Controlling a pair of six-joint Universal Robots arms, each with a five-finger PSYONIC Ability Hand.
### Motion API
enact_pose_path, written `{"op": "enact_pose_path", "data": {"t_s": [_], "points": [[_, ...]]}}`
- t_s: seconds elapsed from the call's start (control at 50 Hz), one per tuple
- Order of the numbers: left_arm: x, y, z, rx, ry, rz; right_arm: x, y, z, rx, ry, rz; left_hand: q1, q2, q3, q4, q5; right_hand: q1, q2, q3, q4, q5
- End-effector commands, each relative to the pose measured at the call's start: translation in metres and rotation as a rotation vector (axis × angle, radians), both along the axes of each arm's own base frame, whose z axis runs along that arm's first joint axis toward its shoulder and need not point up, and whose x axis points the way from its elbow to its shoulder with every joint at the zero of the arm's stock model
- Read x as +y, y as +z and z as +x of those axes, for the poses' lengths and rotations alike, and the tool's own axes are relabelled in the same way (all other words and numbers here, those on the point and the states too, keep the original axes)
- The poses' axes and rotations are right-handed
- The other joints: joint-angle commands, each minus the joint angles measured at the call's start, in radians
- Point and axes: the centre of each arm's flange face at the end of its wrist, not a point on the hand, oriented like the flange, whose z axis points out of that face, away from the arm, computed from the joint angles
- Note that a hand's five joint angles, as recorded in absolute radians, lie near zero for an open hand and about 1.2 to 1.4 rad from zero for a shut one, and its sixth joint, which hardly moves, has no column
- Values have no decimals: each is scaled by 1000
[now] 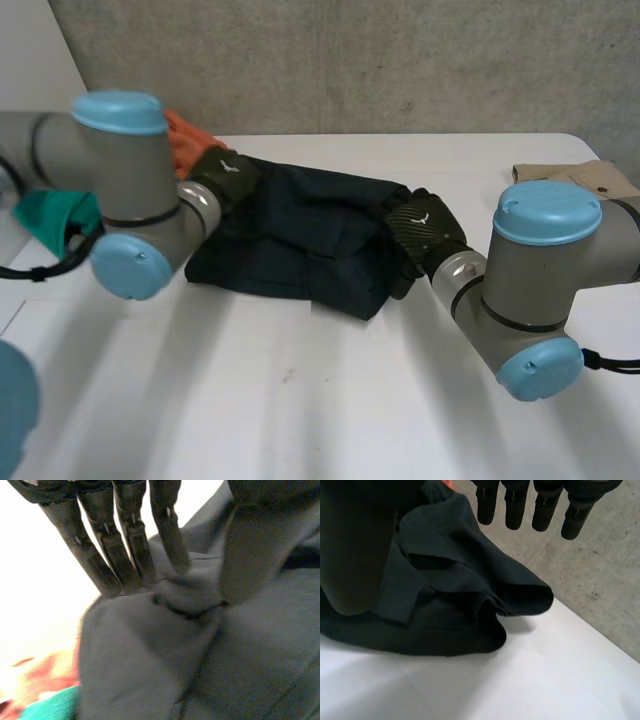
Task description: Fold the laundry.
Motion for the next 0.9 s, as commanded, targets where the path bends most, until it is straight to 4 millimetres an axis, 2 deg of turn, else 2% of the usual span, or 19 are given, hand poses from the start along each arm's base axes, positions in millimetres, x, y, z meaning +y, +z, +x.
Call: {"op": "enact_pose_path", "data": {"t_s": [0.02,0.12,0.18,0.32,0.68,0.72,0.76,0.78,0.84,0.9], "points": [[0,12,34,-36,134,-2,-2,0,0,-9,11,1,-252,-302,-305,-301,-303,-100,-39,-34,-33,-43],[-7,-12,55,-94,176,74,-2,-1,0,-7,11,3,-270,-320,-323,-320,-322,-100,-39,-34,-33,-43],[-13,-28,65,-111,171,120,-2,-4,0,-1,10,9,-103,-153,-156,-153,-154,-100,-39,-34,-33,-43],[-19,-51,61,-80,52,177,0,-7,1,13,14,10,-61,-112,-115,-111,-113,-100,-39,-34,-33,-43],[-29,-81,55,-84,48,199,-2,-12,-1,37,14,5,6,-44,-47,-44,-45,-100,-39,-34,-33,-43],[-30,-83,55,-88,44,200,-2,-13,-1,40,17,4,97,46,43,47,45,-100,-39,-34,-33,-43],[-30,-84,54,-90,41,199,-2,-14,-1,41,17,6,299,248,245,249,247,-100,-39,-34,-33,-43],[-31,-84,54,-91,40,192,-2,-14,-1,41,17,6,718,667,665,668,666,-100,-39,-34,-33,-43],[-34,-80,54,-95,45,177,-2,-13,-1,40,17,4,722,672,669,672,671,-100,-39,-34,-33,-43],[-38,-63,57,-79,62,133,-3,-11,-2,38,14,0,722,672,669,672,671,-100,-39,-34,-33,-43]]}}
